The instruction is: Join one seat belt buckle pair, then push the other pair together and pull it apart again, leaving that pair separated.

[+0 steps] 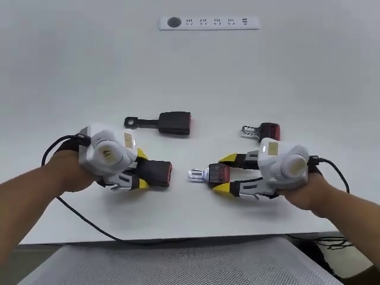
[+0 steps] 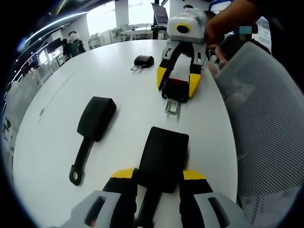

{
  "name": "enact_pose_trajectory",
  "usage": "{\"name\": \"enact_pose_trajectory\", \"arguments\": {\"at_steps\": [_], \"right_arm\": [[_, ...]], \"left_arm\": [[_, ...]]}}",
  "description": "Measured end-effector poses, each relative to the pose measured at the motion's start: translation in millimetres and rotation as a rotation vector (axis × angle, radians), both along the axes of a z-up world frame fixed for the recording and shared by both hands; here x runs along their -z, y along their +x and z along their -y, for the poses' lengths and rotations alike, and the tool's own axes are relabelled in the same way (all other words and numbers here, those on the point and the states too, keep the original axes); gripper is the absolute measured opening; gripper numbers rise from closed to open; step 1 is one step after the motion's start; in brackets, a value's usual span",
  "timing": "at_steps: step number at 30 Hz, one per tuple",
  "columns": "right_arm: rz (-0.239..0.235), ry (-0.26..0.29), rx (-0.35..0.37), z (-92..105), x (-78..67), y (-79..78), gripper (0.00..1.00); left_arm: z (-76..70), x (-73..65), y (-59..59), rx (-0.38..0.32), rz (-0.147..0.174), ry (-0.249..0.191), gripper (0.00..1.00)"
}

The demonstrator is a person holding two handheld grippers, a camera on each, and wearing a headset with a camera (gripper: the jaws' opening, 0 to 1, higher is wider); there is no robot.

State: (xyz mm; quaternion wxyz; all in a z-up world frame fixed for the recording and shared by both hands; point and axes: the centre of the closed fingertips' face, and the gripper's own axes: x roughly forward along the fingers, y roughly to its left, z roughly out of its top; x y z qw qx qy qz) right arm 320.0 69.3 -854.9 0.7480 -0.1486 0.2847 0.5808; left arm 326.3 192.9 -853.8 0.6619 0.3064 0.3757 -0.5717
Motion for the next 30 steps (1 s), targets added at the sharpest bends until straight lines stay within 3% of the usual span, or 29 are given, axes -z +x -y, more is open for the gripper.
{"name": "enact_pose_trajectory", "arguments": {"at_steps": [16, 22, 30], "right_arm": [[0.010, -0.014, -0.022, -49.7, 0.1, -0.5, 0.36], [0.002, -0.033, -0.024, -48.9, 0.4, -1.0, 0.36], [-0.007, -0.058, -0.010, -63.8, 1.2, -1.4, 0.35]], "left_arm": [[0.4, 0.9, 1.8, -0.005, 0.005, 0.003, 0.35], [0.3, 2.2, 1.9, 0.008, 0.013, 0.010, 0.35], [0.7, 3.3, 1.2, 0.047, 0.022, 0.029, 0.34]]}}
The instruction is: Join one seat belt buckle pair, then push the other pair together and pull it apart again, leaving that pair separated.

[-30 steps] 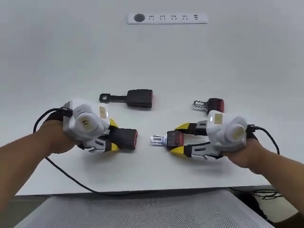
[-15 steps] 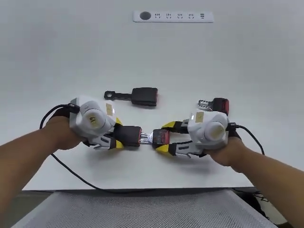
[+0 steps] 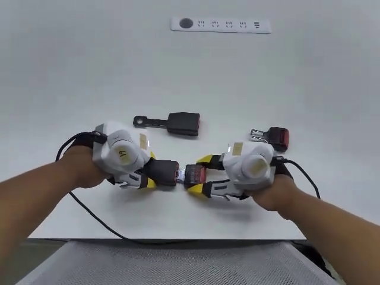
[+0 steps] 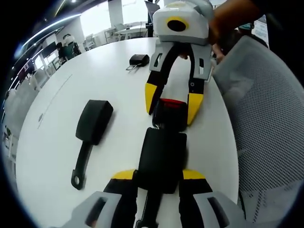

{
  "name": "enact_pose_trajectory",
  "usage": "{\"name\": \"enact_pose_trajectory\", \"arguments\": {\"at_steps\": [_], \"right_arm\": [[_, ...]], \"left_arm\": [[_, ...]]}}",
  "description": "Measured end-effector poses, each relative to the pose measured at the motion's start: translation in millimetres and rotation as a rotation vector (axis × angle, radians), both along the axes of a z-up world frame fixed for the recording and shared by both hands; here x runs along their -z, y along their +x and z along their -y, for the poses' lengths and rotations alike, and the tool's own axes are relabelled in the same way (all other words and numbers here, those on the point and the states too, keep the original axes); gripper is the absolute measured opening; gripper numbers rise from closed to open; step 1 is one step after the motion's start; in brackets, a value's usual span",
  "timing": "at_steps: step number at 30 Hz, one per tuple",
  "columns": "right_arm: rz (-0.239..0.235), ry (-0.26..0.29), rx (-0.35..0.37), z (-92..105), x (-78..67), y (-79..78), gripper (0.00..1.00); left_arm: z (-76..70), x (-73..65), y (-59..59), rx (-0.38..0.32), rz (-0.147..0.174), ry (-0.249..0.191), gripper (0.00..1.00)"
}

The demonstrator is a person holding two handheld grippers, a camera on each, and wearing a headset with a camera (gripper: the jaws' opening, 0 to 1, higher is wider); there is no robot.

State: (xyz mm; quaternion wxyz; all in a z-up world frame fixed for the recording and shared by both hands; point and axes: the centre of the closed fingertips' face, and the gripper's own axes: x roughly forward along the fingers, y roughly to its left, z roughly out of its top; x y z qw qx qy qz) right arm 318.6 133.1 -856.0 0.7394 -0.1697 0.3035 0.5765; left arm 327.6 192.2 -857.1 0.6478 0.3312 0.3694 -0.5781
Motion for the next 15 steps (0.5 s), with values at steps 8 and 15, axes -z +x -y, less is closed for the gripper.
{"name": "enact_pose_trajectory", "arguments": {"at_steps": [8, 15], "right_arm": [[-0.005, -0.006, 0.032, -3.9, 1.4, 2.4, 0.35], [0.001, -0.018, 0.024, -4.0, 2.1, 3.4, 0.35]], "left_arm": [[-2.3, 0.7, -0.7, 0.010, -0.001, 0.003, 0.34], [-2.1, 0.5, -0.6, 0.012, -0.001, -0.003, 0.34]]}}
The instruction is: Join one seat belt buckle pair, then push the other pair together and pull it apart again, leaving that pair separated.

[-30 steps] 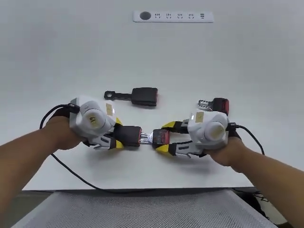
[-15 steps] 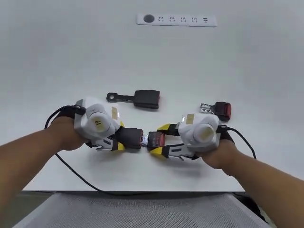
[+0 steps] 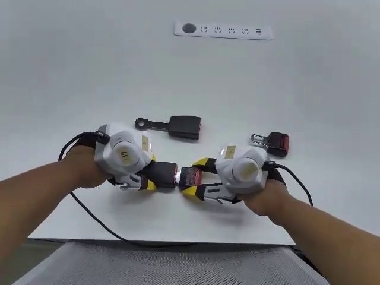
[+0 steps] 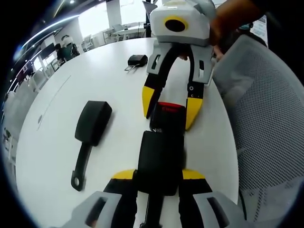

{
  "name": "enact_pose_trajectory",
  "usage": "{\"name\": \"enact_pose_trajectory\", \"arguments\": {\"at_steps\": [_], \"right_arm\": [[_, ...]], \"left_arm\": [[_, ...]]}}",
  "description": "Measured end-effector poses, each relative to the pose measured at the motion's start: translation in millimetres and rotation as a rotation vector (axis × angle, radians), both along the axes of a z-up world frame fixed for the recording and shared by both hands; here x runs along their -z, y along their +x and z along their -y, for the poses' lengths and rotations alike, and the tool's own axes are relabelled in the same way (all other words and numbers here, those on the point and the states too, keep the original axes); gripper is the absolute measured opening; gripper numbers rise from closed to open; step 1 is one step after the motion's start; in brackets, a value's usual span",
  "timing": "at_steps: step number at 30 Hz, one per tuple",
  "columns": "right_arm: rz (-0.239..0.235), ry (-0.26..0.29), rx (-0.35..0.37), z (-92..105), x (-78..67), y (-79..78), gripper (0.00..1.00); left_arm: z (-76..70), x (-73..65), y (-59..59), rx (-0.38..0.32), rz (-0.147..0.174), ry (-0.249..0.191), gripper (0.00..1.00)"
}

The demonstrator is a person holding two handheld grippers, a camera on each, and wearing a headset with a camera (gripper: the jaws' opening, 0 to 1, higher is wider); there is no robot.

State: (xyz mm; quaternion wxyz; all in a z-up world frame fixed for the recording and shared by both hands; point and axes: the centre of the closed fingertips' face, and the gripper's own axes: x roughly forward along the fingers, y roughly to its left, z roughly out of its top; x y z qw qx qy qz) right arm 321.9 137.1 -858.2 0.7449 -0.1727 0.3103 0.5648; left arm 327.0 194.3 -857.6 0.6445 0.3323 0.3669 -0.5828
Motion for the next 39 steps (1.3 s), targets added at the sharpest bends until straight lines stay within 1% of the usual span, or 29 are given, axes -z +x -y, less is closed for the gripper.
{"name": "enact_pose_trajectory", "arguments": {"at_steps": [4, 7, 8, 9, 11, 13, 17, 19, 22, 26, 33, 34, 35, 39], "right_arm": [[0.000, 0.000, -0.013, 0.0, -0.4, 0.2, 0.35], [0.015, -0.014, -0.055, 0.7, -0.1, -0.5, 0.35], [0.019, -0.015, -0.066, 0.7, 0.1, -0.7, 0.35], [0.021, -0.014, -0.069, 0.9, -0.2, -0.8, 0.35], [0.025, -0.010, -0.074, 1.7, 0.2, -1.2, 0.34], [0.030, -0.003, -0.070, 2.2, 0.5, -1.5, 0.34], [0.047, 0.020, -0.054, 2.9, -0.2, -1.9, 0.34], [0.029, 0.045, -0.022, 2.5, -1.0, -1.3, 0.34], [0.047, 0.042, -0.036, 3.2, -1.3, -1.6, 0.34], [0.042, 0.047, -0.040, 3.4, -1.1, -1.3, 0.34], [0.050, 0.048, -0.041, 3.7, -1.6, -1.4, 0.34], [0.049, 0.050, -0.038, 3.6, -1.6, -1.3, 0.34], [0.031, 0.062, -0.024, 3.7, -1.5, -1.8, 0.34], [0.038, 0.065, -0.022, 3.6, -2.1, -2.3, 0.34]], "left_arm": [[0.0, -0.3, -0.4, 0.021, 0.002, -0.005, 0.34], [-1.5, -0.2, -0.7, 0.036, -0.002, -0.015, 0.34], [-2.1, -0.6, -0.4, 0.033, -0.009, -0.039, 0.34], [-2.9, -0.7, -0.8, 0.039, -0.009, -0.054, 0.34], [-5.3, 0.0, 0.1, 0.053, -0.007, -0.062, 0.33], [-3.3, -0.6, -0.9, 0.063, -0.006, -0.066, 0.33], [-2.7, -1.8, -2.1, 0.053, 0.001, -0.104, 0.33], [-1.9, -2.3, -2.2, 0.049, 0.000, -0.114, 0.33], [-0.9, -2.7, -2.1, 0.065, -0.005, -0.113, 0.32], [-1.2, -2.8, -2.4, 0.078, -0.016, -0.114, 0.32], [-0.3, -3.3, -1.5, 0.094, -0.018, -0.116, 0.32], [-0.4, -3.5, -1.4, 0.094, -0.019, -0.117, 0.32], [-0.2, -3.5, -1.3, 0.096, -0.018, -0.117, 0.32], [-0.1, -3.9, -0.8, 0.102, -0.019, -0.116, 0.32]]}}
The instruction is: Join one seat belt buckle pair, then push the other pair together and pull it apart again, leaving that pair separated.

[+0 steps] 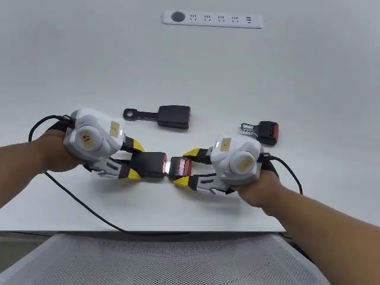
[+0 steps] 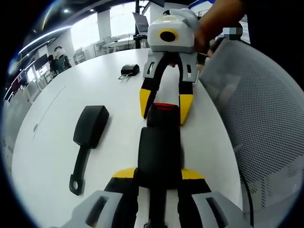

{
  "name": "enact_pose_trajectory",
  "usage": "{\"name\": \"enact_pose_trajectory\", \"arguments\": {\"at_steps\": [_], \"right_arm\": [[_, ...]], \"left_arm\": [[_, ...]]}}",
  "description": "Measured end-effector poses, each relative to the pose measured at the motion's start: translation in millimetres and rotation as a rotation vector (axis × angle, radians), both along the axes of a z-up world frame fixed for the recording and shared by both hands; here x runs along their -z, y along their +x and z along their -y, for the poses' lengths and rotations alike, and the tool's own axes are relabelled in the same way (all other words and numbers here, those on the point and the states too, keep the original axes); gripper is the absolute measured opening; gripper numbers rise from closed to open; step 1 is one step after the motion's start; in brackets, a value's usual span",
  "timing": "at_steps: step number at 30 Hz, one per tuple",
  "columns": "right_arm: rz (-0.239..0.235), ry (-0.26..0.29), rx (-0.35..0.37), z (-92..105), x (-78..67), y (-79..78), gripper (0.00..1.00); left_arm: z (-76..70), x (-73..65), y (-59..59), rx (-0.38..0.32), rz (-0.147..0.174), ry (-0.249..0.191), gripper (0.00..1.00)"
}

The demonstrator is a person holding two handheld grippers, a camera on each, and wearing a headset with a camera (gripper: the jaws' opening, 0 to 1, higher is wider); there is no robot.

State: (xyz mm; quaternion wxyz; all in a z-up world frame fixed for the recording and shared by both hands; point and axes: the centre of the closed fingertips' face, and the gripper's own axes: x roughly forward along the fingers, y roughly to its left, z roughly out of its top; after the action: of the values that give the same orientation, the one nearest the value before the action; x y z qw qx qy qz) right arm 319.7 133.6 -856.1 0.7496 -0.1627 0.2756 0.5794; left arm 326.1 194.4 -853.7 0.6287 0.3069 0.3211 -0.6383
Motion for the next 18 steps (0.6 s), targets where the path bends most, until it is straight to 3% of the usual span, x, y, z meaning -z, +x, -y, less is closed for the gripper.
{"name": "enact_pose_trajectory", "arguments": {"at_steps": [18], "right_arm": [[0.008, 0.001, 0.009, 0.2, 0.5, 0.0, 0.34]], "left_arm": [[-0.3, 0.0, 0.1, 0.005, -0.003, -0.002, 0.32]]}}
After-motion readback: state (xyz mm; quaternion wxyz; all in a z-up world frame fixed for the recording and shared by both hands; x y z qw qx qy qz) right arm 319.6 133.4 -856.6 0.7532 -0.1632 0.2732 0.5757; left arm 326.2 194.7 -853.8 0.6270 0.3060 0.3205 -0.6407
